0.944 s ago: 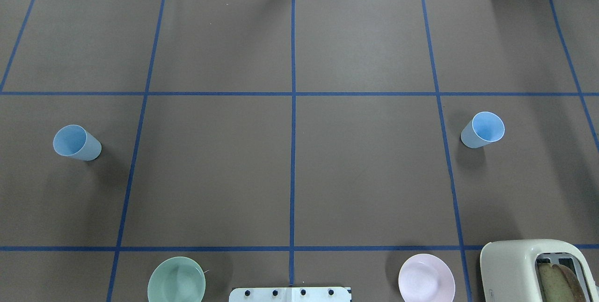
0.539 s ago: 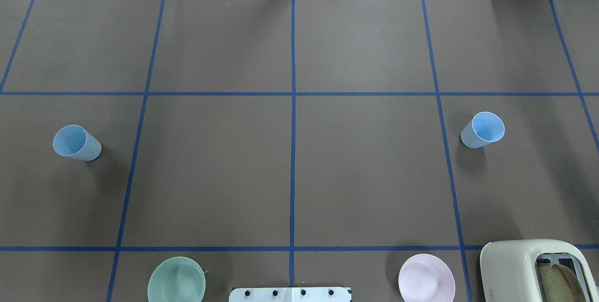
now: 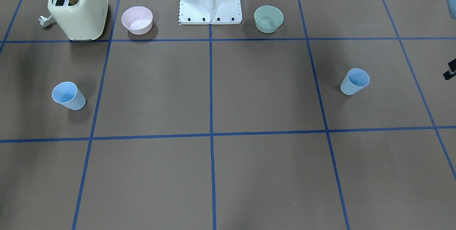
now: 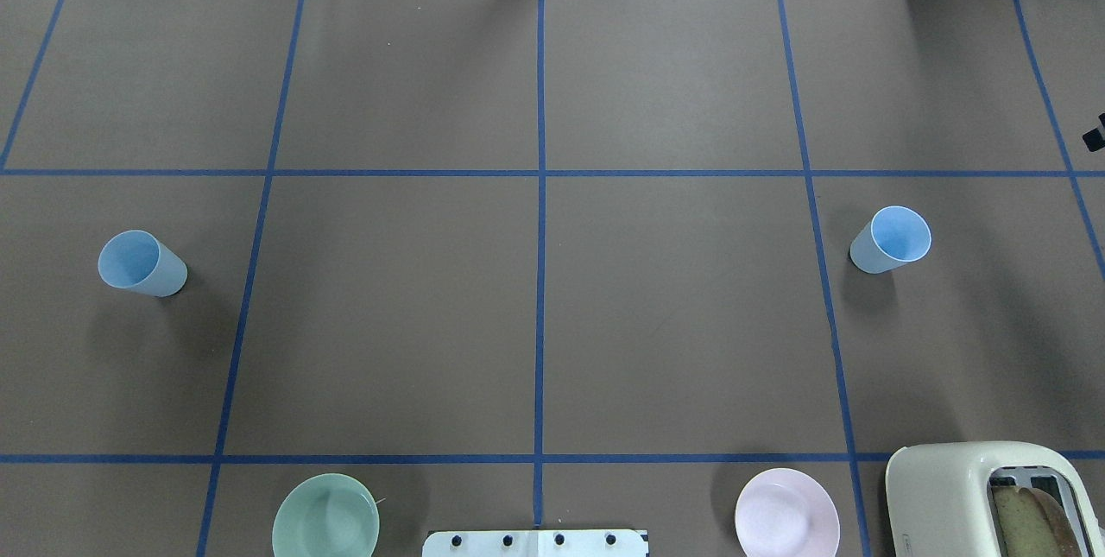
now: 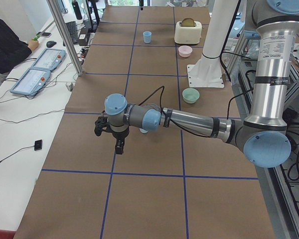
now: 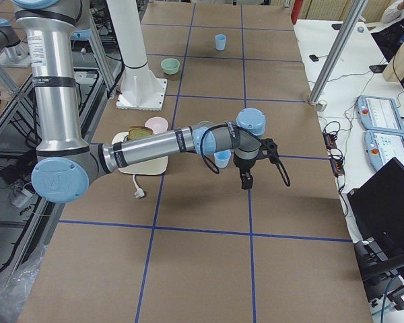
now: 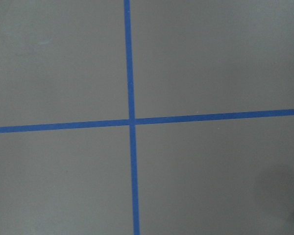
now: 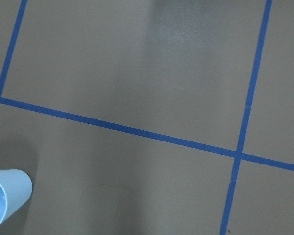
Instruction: Stack blue cups with both arms
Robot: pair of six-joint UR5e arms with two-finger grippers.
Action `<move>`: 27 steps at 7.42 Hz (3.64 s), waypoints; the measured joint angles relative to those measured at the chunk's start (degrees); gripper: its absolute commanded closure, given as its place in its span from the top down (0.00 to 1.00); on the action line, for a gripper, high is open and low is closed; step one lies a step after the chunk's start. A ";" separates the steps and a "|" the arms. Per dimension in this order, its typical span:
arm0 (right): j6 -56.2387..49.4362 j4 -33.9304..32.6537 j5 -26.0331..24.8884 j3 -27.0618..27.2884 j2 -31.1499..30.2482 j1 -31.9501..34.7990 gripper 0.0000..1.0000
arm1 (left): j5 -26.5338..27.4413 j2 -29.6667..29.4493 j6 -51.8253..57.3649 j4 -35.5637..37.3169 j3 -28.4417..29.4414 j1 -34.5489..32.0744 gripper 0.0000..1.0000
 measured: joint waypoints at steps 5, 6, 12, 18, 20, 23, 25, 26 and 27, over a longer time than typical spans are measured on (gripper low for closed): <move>5.65 9.11 3.75 1.64 -2.14 -8.17 0.99 | 0.45 2.13 -20.87 -10.00 -5.06 12.35 0.98; 8.24 10.70 3.38 1.81 -2.37 -10.06 0.99 | 0.76 2.45 -22.45 -10.34 -5.77 13.79 0.97; 14.61 15.37 -1.75 1.86 -2.53 -15.64 0.99 | 4.37 3.20 -32.02 -19.33 -3.14 23.04 0.70; 14.91 15.41 -3.12 1.72 -2.20 -18.35 0.99 | 3.61 3.14 -32.52 -25.44 1.14 23.45 0.11; 14.90 15.46 -3.29 1.70 -2.16 -18.81 0.99 | 3.49 3.33 -32.50 -25.40 0.41 23.46 0.00; 14.83 15.50 -4.76 1.50 -2.01 -20.13 0.93 | 1.49 3.35 -33.58 -22.16 -3.69 23.33 0.00; 14.87 15.55 -6.03 1.10 -1.74 -21.52 0.90 | 1.12 0.58 -36.59 -13.61 -9.12 23.29 0.00; 14.89 15.56 -6.23 0.50 -1.12 -22.16 0.84 | 1.18 -2.39 -39.99 -10.06 -10.60 23.33 0.00; 14.85 15.59 -6.31 -0.28 -0.27 -22.59 0.73 | 1.24 -5.21 -43.82 -7.99 -11.26 23.78 0.00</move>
